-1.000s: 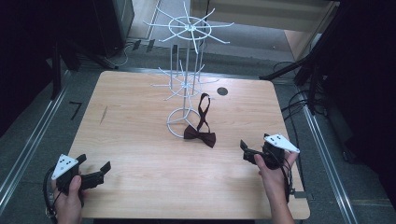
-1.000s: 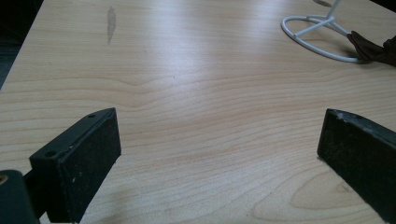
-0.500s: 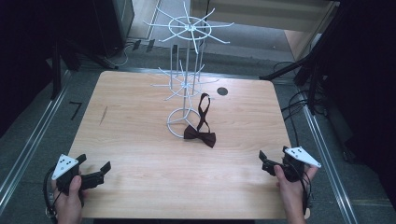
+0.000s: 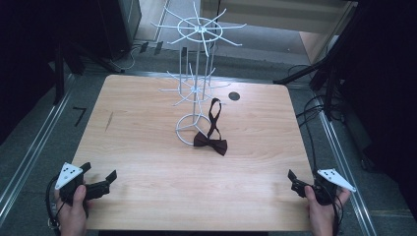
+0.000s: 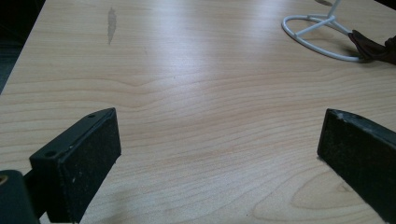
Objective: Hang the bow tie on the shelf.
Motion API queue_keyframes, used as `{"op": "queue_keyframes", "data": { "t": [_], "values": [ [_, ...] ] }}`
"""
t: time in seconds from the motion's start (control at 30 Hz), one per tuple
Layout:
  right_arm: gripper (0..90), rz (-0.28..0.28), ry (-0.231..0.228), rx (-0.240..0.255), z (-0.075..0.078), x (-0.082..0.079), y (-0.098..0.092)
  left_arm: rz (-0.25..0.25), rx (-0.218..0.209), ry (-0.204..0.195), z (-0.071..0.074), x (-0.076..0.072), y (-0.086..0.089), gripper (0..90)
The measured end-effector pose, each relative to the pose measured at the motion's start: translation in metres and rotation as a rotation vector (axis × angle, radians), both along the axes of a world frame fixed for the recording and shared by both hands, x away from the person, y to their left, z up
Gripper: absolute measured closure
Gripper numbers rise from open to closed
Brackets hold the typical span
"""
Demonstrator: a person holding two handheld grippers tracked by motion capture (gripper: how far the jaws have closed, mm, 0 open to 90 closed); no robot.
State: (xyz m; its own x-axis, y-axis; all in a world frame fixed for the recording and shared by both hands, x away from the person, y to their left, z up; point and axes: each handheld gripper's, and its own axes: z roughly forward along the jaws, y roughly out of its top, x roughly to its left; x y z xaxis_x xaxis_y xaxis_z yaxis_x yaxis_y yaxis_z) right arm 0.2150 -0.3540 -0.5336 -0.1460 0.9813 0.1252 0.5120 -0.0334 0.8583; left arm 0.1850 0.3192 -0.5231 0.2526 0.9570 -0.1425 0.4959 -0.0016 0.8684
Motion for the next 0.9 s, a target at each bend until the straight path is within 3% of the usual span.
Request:
{"op": "queue_keyframes", "data": {
  "t": [0.53, 0.7, 0.9],
  "values": [
    [6.4, -0.067, 0.023, 0.030, -0.016, -0.025, -0.035, -0.003, 0.001, -0.001, 0.000, 0.000, 0.000, 0.1],
    [6.5, -0.096, 0.012, 0.081, -0.018, -0.031, -0.040, 0.003, 0.002, -0.002, 0.000, 0.000, -0.001, 0.1],
    [6.8, -0.092, 0.006, 0.052, -0.018, -0.031, -0.034, 0.008, -0.013, -0.002, 0.000, 0.000, 0.001, 0.1]
  ]
}}
